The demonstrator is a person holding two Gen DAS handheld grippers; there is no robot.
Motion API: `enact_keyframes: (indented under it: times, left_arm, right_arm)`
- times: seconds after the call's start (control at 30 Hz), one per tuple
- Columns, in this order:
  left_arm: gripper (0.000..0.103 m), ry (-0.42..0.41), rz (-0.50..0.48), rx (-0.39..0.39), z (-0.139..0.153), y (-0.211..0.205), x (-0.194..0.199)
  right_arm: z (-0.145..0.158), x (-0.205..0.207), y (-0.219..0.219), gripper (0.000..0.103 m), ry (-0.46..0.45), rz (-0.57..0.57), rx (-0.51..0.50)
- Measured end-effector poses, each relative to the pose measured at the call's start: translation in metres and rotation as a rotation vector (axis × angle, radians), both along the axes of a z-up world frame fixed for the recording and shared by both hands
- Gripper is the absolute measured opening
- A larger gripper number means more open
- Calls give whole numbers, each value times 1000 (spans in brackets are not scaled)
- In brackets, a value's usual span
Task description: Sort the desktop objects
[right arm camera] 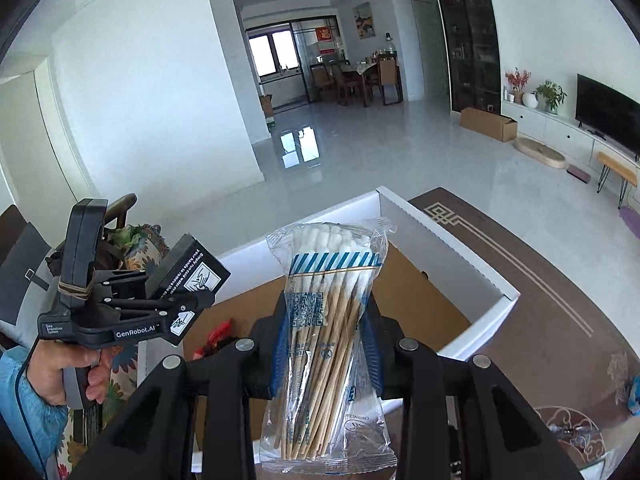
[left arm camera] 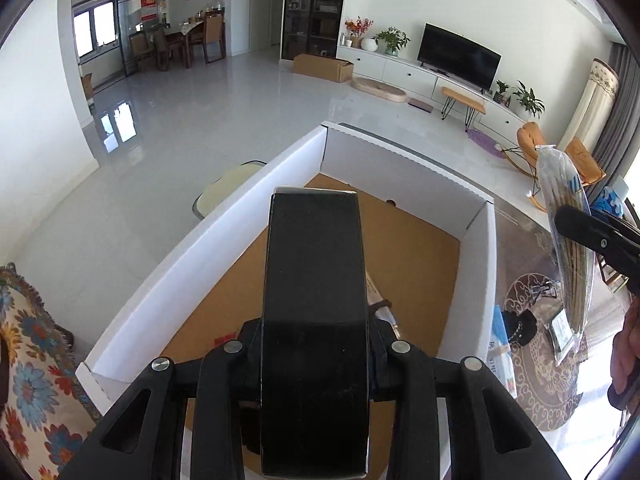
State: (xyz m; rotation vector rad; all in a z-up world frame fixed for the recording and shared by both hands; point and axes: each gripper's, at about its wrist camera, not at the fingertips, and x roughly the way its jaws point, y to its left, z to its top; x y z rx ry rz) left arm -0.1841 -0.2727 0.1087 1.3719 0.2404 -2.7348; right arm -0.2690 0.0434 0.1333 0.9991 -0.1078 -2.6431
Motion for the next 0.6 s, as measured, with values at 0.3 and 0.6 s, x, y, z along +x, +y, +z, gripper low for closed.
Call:
enact_keyframes:
  times: [0.3,0.6]
  left_arm:
    - [34,-163,-15,6,-79,-8,-68]
    - [84,-173,76,-130,-92,-11,-73]
  right_arm:
    - [-99,-115,-26,33,-211,-62,138]
    - [-124,-118,-18,70,-219,-74,147]
